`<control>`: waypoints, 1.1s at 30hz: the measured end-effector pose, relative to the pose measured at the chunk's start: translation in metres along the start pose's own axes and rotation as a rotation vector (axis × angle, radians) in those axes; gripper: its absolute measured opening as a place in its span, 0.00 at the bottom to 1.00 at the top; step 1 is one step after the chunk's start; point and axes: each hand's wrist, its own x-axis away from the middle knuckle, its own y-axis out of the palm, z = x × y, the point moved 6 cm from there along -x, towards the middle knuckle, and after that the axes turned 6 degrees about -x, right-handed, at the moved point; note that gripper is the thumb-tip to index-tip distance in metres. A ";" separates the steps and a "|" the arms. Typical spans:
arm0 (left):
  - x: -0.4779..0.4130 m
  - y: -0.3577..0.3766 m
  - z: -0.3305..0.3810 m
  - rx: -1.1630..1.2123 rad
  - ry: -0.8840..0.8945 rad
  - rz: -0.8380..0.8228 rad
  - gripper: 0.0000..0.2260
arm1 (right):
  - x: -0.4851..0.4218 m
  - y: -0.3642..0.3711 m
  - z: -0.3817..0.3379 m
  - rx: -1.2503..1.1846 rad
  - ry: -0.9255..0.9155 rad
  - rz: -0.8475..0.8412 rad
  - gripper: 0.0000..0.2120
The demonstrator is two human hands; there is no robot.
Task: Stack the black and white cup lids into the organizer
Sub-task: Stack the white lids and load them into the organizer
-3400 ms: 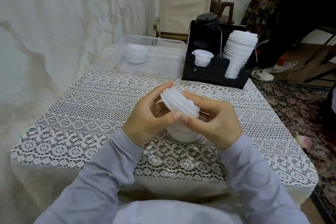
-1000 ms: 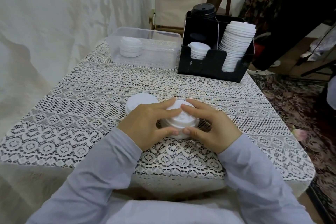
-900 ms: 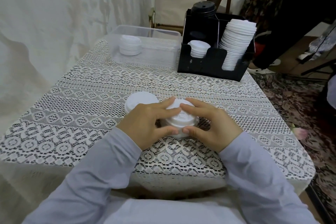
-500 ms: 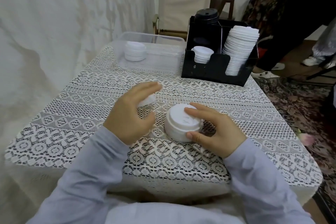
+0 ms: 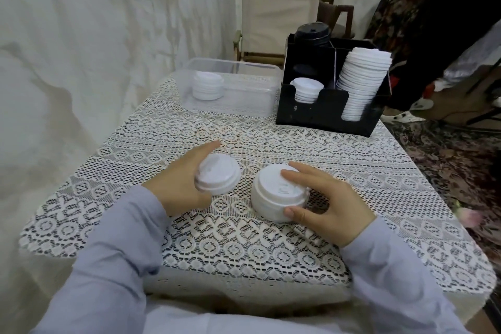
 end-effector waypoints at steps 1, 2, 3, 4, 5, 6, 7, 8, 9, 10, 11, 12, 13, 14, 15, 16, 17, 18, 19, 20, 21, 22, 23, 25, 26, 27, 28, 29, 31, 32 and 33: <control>-0.002 0.002 0.001 0.004 0.004 -0.016 0.43 | 0.000 0.000 0.001 -0.003 -0.004 0.005 0.28; -0.004 0.003 -0.001 -0.004 0.007 -0.011 0.43 | 0.000 0.000 0.001 -0.004 -0.005 0.010 0.28; -0.006 0.003 -0.003 -0.018 0.007 -0.002 0.43 | 0.000 0.000 0.001 -0.002 -0.005 0.012 0.28; -0.007 0.002 -0.005 -0.031 -0.002 0.011 0.43 | 0.000 0.000 0.001 0.000 -0.005 0.012 0.28; -0.007 0.001 -0.006 -0.033 -0.008 0.033 0.43 | 0.000 0.000 0.002 0.000 -0.006 0.012 0.28; -0.006 0.000 -0.005 -0.020 -0.005 0.069 0.43 | 0.000 0.000 0.002 -0.003 -0.007 0.012 0.28; -0.004 -0.003 -0.003 0.003 0.001 0.122 0.42 | 0.000 0.001 0.002 -0.006 -0.008 0.011 0.28; -0.001 -0.007 0.000 0.036 0.016 0.193 0.41 | 0.001 0.001 0.003 -0.007 -0.008 0.007 0.28; 0.002 -0.012 0.005 0.078 0.033 0.266 0.40 | 0.001 0.002 0.003 -0.004 -0.007 0.000 0.29; 0.006 -0.016 0.009 0.120 0.051 0.329 0.40 | 0.002 0.002 0.002 -0.001 -0.013 -0.001 0.32; 0.010 -0.020 0.016 0.157 0.080 0.383 0.40 | 0.002 0.000 -0.001 -0.008 -0.033 0.021 0.36; 0.014 -0.023 0.025 0.181 0.121 0.425 0.41 | 0.002 -0.003 -0.005 -0.032 -0.062 0.071 0.40; 0.018 -0.023 0.036 0.190 0.167 0.456 0.41 | 0.002 -0.009 -0.011 -0.064 -0.102 0.133 0.41; 0.022 -0.021 0.047 0.184 0.214 0.483 0.40 | 0.002 -0.014 -0.018 -0.091 -0.147 0.184 0.40; 0.024 -0.017 0.058 0.163 0.255 0.503 0.40 | 0.001 -0.016 -0.025 -0.111 -0.190 0.214 0.39; 0.025 -0.013 0.068 0.138 0.284 0.523 0.40 | 0.000 -0.017 -0.032 -0.126 -0.227 0.223 0.38; 0.026 -0.009 0.078 0.118 0.302 0.539 0.41 | -0.001 -0.016 -0.038 -0.141 -0.251 0.224 0.35; 0.026 -0.006 0.084 0.106 0.309 0.554 0.41 | -0.002 -0.015 -0.040 -0.163 -0.260 0.226 0.33; 0.025 -0.004 0.087 0.104 0.304 0.558 0.41 | -0.004 -0.016 -0.040 -0.187 -0.257 0.232 0.32; 0.023 -0.002 0.088 0.112 0.286 0.541 0.43 | -0.005 -0.017 -0.037 -0.213 -0.245 0.238 0.31; 0.022 -0.001 0.087 0.137 0.268 0.505 0.46 | -0.005 -0.018 -0.033 -0.239 -0.226 0.241 0.30; 0.021 0.001 0.086 0.176 0.267 0.460 0.49 | -0.006 -0.020 -0.029 -0.270 -0.205 0.244 0.30; 0.020 0.002 0.084 0.216 0.279 0.421 0.50 | -0.007 -0.022 -0.025 -0.305 -0.188 0.243 0.30; 0.020 0.002 0.083 0.273 0.305 0.379 0.44 | -0.010 -0.023 -0.019 -0.374 -0.173 0.239 0.29; 0.018 0.002 0.080 0.301 0.298 0.368 0.40 | -0.012 -0.023 -0.016 -0.393 -0.168 0.235 0.29; 0.017 0.001 0.077 0.327 0.291 0.363 0.37 | -0.013 -0.023 -0.014 -0.400 -0.161 0.226 0.29; 0.015 0.001 0.074 0.335 0.284 0.361 0.36 | -0.015 -0.021 -0.012 -0.400 -0.152 0.210 0.29; 0.014 0.002 0.072 0.323 0.276 0.360 0.35 | -0.015 -0.020 -0.010 -0.398 -0.138 0.190 0.29; 0.014 0.005 0.071 0.271 0.271 0.357 0.36 | -0.014 -0.015 -0.004 -0.402 -0.097 0.142 0.28; 0.014 0.008 0.071 0.244 0.269 0.351 0.36 | -0.013 -0.013 0.000 -0.409 -0.069 0.117 0.27; 0.014 0.010 0.071 0.225 0.269 0.342 0.37 | -0.011 -0.011 0.003 -0.407 -0.043 0.091 0.27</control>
